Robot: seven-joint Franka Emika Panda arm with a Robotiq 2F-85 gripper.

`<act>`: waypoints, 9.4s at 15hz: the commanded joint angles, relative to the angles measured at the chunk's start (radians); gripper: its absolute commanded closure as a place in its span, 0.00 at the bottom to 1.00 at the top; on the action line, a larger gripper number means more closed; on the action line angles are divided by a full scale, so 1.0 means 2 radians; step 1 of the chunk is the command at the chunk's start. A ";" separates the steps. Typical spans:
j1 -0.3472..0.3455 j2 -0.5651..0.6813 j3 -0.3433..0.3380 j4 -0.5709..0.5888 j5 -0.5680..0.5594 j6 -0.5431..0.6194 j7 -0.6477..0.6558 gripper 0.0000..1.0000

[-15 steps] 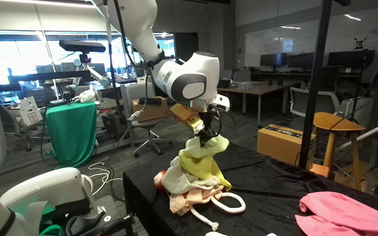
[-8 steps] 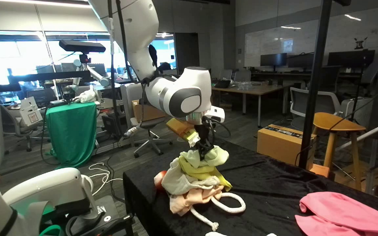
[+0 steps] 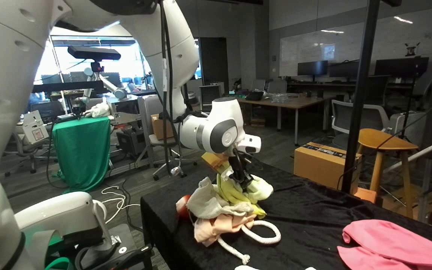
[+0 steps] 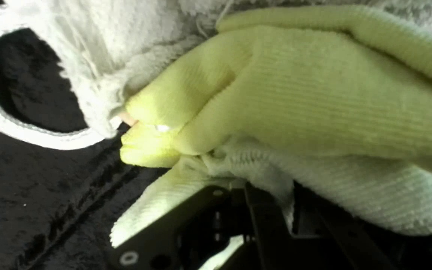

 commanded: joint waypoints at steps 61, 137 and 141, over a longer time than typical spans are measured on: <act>-0.275 0.225 -0.017 0.451 -0.138 -0.208 -0.419 0.00; -0.144 -0.029 0.120 0.189 -0.014 -0.407 -0.564 0.90; -0.117 -0.007 0.119 0.197 -0.023 -0.411 -0.521 0.91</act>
